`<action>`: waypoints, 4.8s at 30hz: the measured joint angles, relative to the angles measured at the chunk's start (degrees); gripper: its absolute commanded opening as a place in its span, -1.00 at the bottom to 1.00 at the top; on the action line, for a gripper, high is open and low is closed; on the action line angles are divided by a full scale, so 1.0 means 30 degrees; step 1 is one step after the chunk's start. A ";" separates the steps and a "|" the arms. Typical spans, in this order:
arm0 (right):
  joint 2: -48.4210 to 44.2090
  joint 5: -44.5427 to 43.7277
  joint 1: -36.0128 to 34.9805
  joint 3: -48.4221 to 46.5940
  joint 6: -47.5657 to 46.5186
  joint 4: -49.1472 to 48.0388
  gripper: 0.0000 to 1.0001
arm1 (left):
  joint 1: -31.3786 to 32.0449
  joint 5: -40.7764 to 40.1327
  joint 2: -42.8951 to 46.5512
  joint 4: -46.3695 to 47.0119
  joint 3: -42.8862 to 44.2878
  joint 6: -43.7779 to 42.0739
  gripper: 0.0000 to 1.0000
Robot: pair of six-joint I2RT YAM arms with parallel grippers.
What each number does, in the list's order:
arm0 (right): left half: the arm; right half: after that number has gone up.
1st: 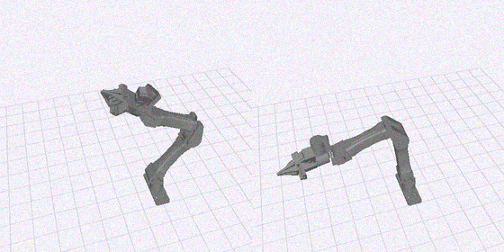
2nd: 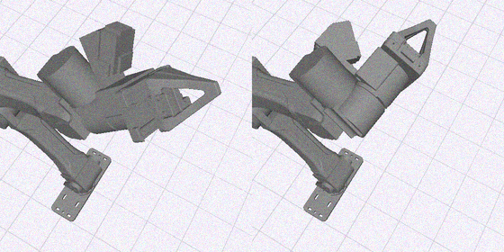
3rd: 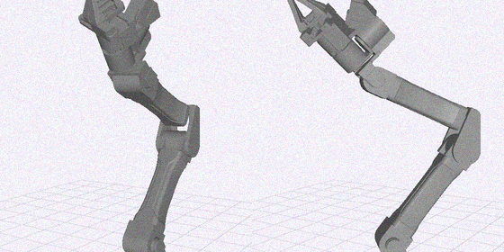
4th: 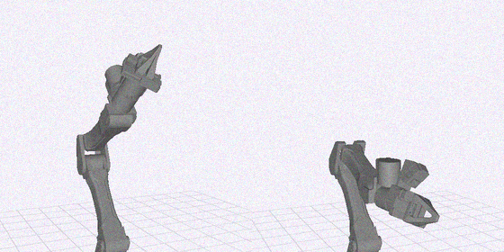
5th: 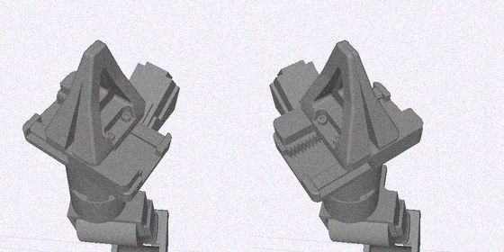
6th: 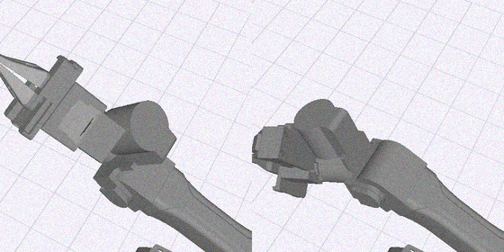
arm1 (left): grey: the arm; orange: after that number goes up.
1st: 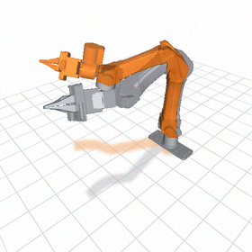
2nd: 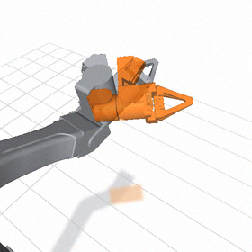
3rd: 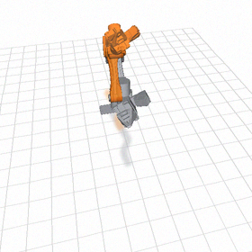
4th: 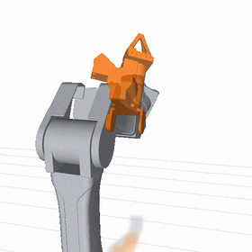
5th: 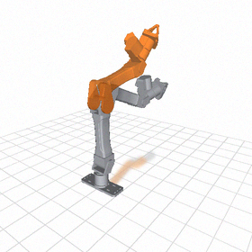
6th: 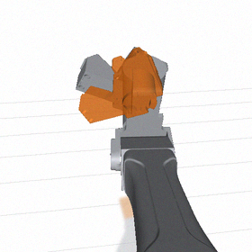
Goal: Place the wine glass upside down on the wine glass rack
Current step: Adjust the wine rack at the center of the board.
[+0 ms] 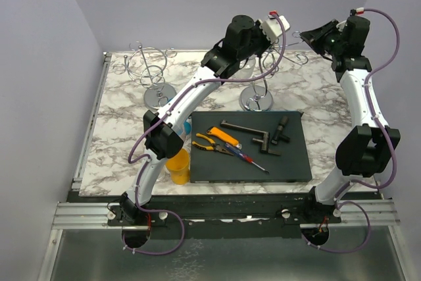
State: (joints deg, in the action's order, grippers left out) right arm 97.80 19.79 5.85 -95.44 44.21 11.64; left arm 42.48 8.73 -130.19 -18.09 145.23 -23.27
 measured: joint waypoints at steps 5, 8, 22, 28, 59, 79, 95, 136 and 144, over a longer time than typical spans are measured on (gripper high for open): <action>-0.0503 -0.0022 0.0095 0.0831 0.0284 -0.0670 -0.99 | 0.0102 -0.0204 0.0000 -0.0007 0.0007 -0.0204 -0.74; -0.1056 -0.0233 0.0117 0.1501 0.0321 -0.0962 -0.99 | 0.0226 -0.0576 0.0000 -0.0153 0.0131 -0.0430 -0.74; -0.3147 -0.1763 0.0160 0.3519 0.0401 -0.0940 -0.99 | 0.0510 -0.1443 -0.0153 -0.0444 0.0517 -0.1020 -0.72; -0.3971 -0.2710 0.0160 0.4051 0.0379 -0.0401 -0.99 | 0.0634 -0.1443 -0.0401 -0.0321 0.0809 -0.1129 -0.70; -0.5224 -0.3854 0.0838 0.5013 0.0240 0.0539 -0.99 | 0.0780 -0.1406 0.3002 0.1224 -0.1967 0.1727 0.24; -0.5100 -0.3840 0.0838 0.4940 0.0255 0.0510 -0.99 | 0.3220 -0.7074 -0.0831 0.1989 0.0583 0.3388 0.30; -0.5246 -0.3738 0.0838 0.4983 0.0270 0.0546 -0.99 | 0.2871 -0.7264 -0.0896 0.3024 0.0583 0.3075 -0.62; -0.6098 -0.4408 0.0954 0.3417 -0.1268 0.4444 0.07 | 0.1858 -0.1530 0.4896 0.1596 -0.4889 0.2681 0.86; -0.5989 -0.4670 0.0962 0.1851 -0.1800 0.5639 0.29 | 0.1581 -0.1617 0.9690 0.0962 -0.6987 0.2535 0.95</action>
State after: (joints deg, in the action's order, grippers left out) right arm 79.83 5.78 8.73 -89.89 38.81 28.56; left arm 47.22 3.88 -101.12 -15.20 124.27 -15.66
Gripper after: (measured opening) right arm 0.625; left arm 0.956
